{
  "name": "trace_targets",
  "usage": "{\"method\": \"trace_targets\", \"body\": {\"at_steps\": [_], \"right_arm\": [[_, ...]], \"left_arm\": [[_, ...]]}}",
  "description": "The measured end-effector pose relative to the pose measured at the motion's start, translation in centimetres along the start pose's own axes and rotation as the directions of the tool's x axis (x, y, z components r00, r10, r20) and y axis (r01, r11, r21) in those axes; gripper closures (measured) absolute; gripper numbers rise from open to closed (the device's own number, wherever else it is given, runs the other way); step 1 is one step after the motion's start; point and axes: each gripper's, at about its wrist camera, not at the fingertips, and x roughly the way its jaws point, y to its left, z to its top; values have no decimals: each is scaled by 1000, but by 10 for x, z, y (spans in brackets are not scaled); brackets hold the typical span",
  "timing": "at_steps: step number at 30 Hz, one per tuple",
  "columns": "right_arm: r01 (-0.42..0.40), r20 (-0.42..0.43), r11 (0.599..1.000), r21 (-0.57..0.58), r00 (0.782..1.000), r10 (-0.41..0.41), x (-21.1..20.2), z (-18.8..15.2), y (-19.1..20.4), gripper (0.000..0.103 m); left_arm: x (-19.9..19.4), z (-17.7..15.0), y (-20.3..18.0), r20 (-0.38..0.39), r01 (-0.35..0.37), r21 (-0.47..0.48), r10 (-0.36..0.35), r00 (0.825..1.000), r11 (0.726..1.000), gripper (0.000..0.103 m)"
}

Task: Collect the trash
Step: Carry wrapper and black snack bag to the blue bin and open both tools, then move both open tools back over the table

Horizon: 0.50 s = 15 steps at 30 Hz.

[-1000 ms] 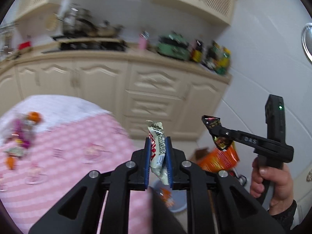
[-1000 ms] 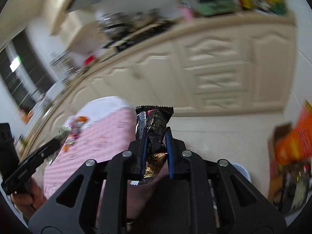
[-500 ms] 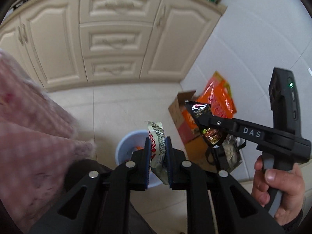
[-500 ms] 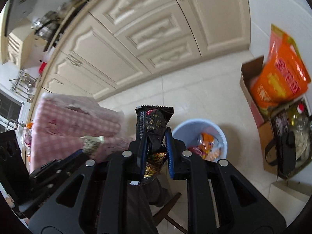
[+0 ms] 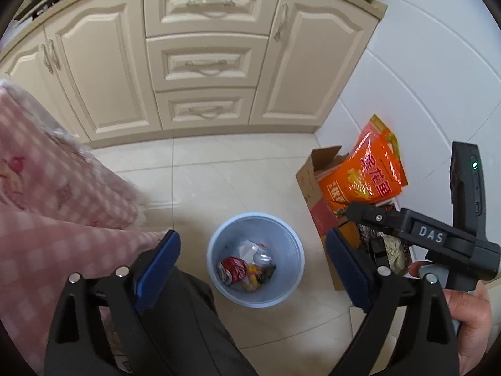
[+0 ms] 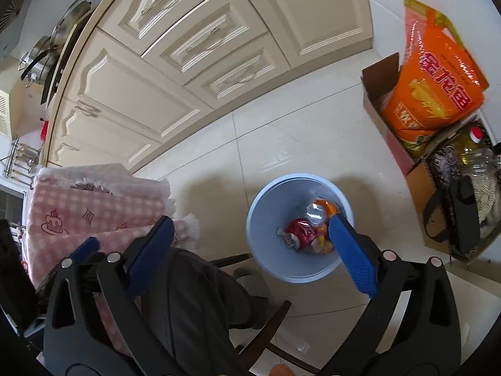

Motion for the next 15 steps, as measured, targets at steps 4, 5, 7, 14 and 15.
{"method": "trace_targets", "body": {"at_steps": [4, 5, 7, 14, 15], "right_arm": [[-6, 17, 1000, -10, 1000, 6, -9, 2, 8, 6], [-6, 23, 1000, -17, 1000, 6, -12, 2, 11, 6], [-5, 30, 1000, -27, 1000, 6, -16, 4, 17, 6], [-16, 61, 998, -65, 998, 20, -34, 4, 38, 6], [-23, 72, 997, -71, 997, 28, -40, 4, 42, 6]], "left_arm": [[-24, 3, -2, 49, -7, 9, 6, 999, 1000, 11], [-29, 4, -2, 59, -6, 10, 5, 998, 1000, 11], [-40, 5, -3, 80, -4, 12, 3, 997, 1000, 11], [-71, 9, -6, 140, 2, 16, -4, 990, 1000, 11], [-76, 9, -7, 148, 1, 18, -4, 989, 1000, 11]]}}
